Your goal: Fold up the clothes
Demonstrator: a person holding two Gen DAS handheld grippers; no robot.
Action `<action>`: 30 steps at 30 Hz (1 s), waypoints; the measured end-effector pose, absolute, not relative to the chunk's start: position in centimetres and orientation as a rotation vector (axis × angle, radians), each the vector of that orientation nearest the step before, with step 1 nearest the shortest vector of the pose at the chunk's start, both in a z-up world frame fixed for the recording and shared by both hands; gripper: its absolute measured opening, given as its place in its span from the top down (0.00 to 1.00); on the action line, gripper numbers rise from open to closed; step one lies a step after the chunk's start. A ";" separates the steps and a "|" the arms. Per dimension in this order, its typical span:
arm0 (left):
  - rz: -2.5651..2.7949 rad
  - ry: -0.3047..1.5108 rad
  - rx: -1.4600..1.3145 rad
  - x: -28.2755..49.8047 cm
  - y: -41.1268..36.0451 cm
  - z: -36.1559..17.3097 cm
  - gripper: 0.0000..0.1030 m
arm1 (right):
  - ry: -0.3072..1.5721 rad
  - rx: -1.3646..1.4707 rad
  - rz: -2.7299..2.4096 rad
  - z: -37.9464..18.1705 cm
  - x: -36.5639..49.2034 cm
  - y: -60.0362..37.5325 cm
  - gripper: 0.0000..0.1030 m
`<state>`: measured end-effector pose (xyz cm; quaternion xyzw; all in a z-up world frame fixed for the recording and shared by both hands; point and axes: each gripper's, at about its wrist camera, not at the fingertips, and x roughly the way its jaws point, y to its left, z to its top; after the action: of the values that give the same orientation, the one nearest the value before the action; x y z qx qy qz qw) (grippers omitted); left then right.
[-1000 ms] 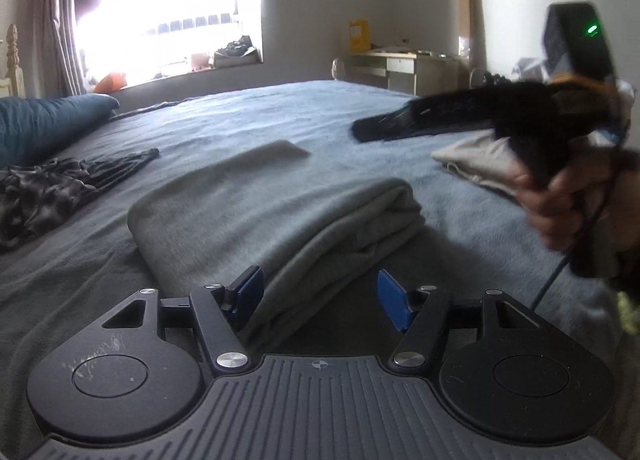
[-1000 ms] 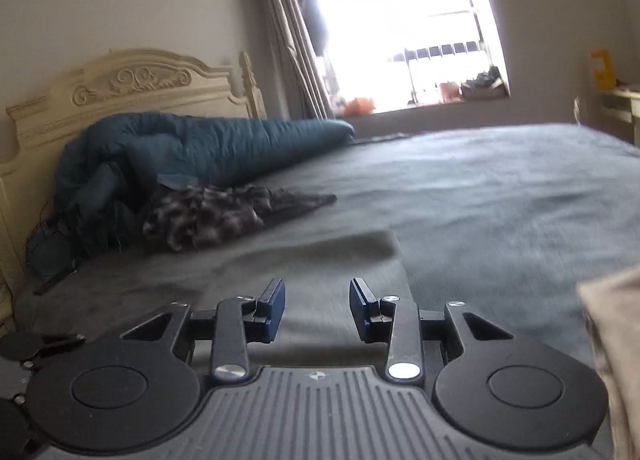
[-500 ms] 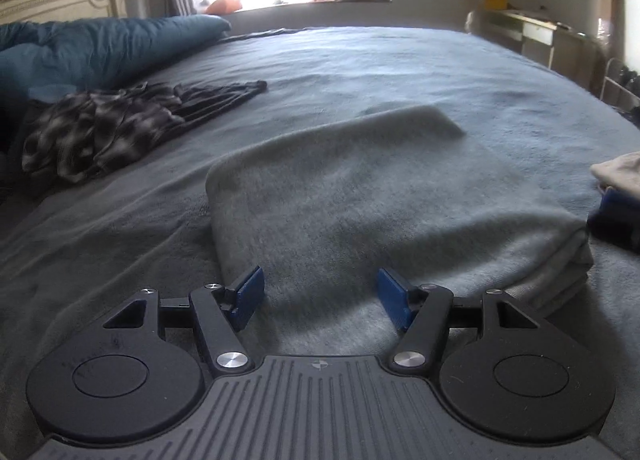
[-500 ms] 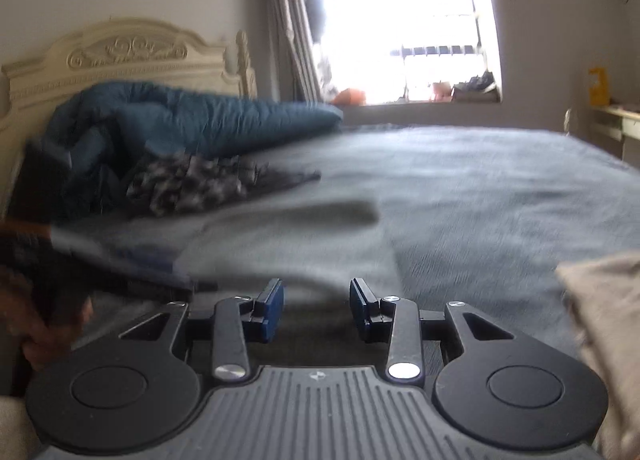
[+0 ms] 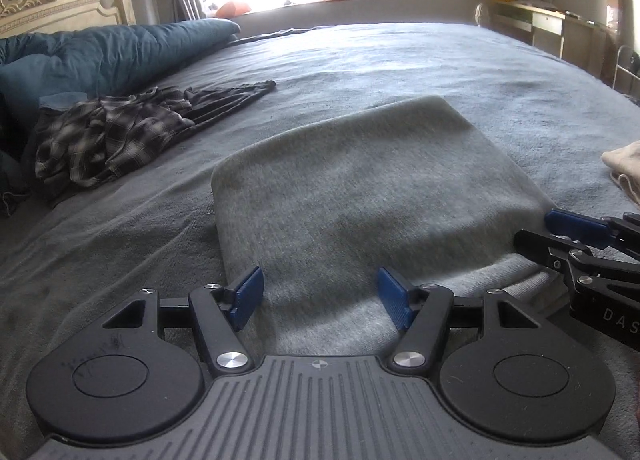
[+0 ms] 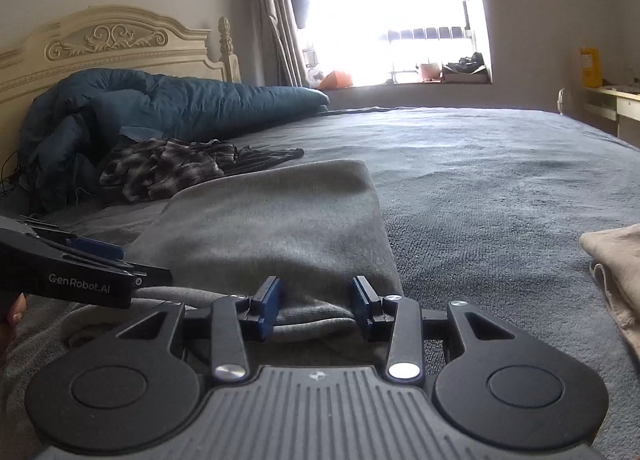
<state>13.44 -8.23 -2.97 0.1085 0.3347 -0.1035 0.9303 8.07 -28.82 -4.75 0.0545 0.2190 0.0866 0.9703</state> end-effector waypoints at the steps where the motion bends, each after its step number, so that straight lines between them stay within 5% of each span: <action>1: -0.210 0.683 0.225 13.4 -8.3 -3.0 0.37 | 0.439 0.109 0.175 -4.7 8.0 -28.8 0.60; 30: -0.160 0.626 0.374 12.4 -10.5 -3.1 0.37 | 0.409 0.136 0.187 -5.0 7.3 -28.9 0.60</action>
<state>12.45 -10.46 -3.10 0.1827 0.3056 -0.0783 0.9312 7.35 -28.90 -4.95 0.0675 0.2028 0.0927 0.9725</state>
